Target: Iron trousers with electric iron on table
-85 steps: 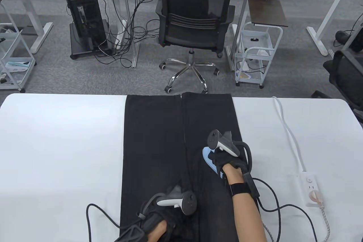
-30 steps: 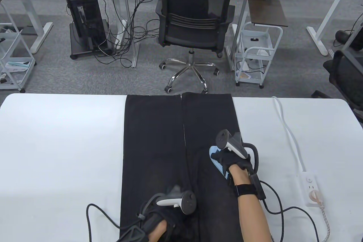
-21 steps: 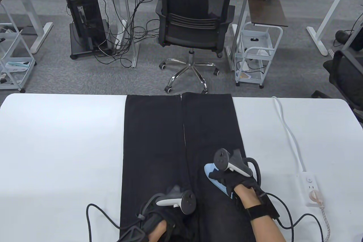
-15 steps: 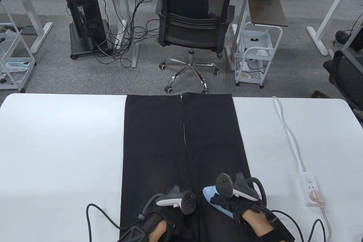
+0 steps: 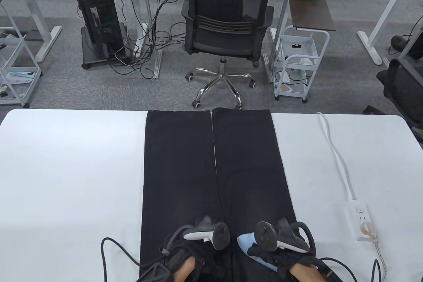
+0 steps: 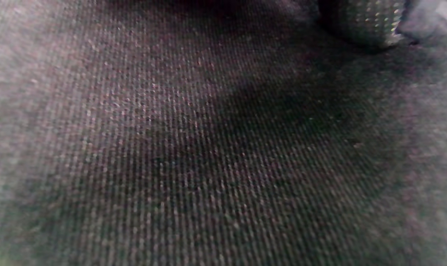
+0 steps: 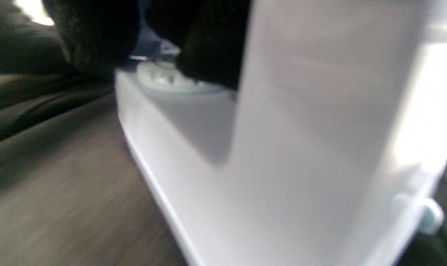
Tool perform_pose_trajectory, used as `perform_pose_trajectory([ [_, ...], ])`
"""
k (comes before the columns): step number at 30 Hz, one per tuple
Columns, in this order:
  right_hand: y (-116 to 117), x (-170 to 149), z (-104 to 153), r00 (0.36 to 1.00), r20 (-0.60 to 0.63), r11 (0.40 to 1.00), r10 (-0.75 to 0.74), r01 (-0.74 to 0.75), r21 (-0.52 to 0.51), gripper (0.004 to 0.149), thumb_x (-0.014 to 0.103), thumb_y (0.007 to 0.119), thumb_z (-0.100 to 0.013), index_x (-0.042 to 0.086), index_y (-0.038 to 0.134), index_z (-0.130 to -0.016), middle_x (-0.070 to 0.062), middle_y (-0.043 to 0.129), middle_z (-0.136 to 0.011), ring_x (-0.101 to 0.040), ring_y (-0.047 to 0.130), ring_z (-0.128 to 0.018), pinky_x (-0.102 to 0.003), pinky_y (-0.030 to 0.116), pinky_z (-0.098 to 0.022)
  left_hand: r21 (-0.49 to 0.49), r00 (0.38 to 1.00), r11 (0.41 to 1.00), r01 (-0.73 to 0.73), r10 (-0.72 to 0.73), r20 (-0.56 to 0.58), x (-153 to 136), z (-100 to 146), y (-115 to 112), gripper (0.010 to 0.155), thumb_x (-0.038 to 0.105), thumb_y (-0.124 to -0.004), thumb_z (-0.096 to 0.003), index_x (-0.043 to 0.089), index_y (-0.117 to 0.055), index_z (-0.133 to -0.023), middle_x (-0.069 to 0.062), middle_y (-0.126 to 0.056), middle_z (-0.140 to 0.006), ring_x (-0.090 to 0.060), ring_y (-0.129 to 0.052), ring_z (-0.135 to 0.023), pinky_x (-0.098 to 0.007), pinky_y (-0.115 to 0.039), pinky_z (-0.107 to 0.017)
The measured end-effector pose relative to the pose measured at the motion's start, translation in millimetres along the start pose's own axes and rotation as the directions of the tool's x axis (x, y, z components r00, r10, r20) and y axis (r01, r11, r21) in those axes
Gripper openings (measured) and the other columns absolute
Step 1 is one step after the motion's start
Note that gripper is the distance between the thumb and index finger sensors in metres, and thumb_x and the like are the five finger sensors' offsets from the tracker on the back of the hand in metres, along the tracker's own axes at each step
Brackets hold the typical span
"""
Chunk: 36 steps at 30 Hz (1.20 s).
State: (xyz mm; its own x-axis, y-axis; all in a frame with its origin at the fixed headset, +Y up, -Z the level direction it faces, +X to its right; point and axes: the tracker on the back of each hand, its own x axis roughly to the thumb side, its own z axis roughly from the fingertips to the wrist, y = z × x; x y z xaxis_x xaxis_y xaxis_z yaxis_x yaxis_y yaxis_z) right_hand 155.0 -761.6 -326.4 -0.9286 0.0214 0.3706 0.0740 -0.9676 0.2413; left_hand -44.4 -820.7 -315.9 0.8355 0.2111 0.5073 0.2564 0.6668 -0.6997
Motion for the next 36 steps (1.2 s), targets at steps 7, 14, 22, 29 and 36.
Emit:
perform_pose_trajectory([
  [7,-26,-29,-87,0.984,-0.174,0.999,-0.048,0.048,-0.005,0.058,0.058,0.079,-0.048,0.010,0.071,-0.078,0.007,0.090,-0.044,-0.008,0.097,-0.027,-0.038,0.090,-0.027,0.001,1.000,1.000,-0.001,0.001,0.002,1,0,0,0.116,0.066,-0.073,-0.0445,0.022,0.016,-0.105,-0.027,0.031,-0.101,-0.069,0.023,-0.085,-0.086,-0.008,-0.057],
  [14,-44,-52,-148,0.935,-0.338,0.994,-0.106,0.103,-0.029,0.058,0.058,0.080,-0.047,0.010,0.072,-0.078,0.007,0.090,-0.044,-0.008,0.097,-0.027,-0.039,0.090,-0.027,0.001,1.000,1.000,-0.001,0.001,0.002,0,0,-1,0.116,0.067,-0.073,-0.0447,0.022,0.016,-0.105,-0.027,0.031,-0.101,-0.069,0.023,-0.085,-0.087,-0.008,-0.057],
  [22,-48,-60,-162,0.906,-0.404,0.989,-0.127,0.147,0.019,0.057,0.057,0.079,-0.048,0.010,0.069,-0.078,0.007,0.089,-0.045,-0.008,0.097,-0.029,-0.038,0.089,-0.029,0.001,1.000,1.000,-0.003,0.003,0.003,0,-1,-1,0.116,0.067,-0.072,-0.0448,0.022,0.017,-0.105,-0.026,0.031,-0.101,-0.068,0.023,-0.085,-0.086,-0.008,-0.057],
  [29,-37,-41,-126,0.957,-0.274,0.995,-0.091,0.101,0.021,0.057,0.058,0.079,-0.048,0.010,0.070,-0.078,0.007,0.089,-0.044,-0.007,0.097,-0.028,-0.038,0.089,-0.028,0.002,1.000,1.000,-0.009,0.009,0.006,0,-1,-2,0.116,0.067,-0.071,-0.0451,0.023,0.017,-0.104,-0.025,0.032,-0.100,-0.067,0.024,-0.085,-0.086,-0.006,-0.057],
  [36,-13,-17,-43,0.995,-0.087,0.998,-0.046,0.050,0.038,0.056,0.058,0.079,-0.048,0.010,0.070,-0.077,0.007,0.090,-0.043,-0.007,0.097,-0.027,-0.038,0.089,-0.028,0.004,1.000,1.000,-0.015,0.015,0.009,-2,0,-3,0.116,0.068,-0.071,-0.0452,0.023,0.019,-0.103,-0.025,0.033,-0.100,-0.066,0.026,-0.084,-0.085,-0.005,-0.056],
])
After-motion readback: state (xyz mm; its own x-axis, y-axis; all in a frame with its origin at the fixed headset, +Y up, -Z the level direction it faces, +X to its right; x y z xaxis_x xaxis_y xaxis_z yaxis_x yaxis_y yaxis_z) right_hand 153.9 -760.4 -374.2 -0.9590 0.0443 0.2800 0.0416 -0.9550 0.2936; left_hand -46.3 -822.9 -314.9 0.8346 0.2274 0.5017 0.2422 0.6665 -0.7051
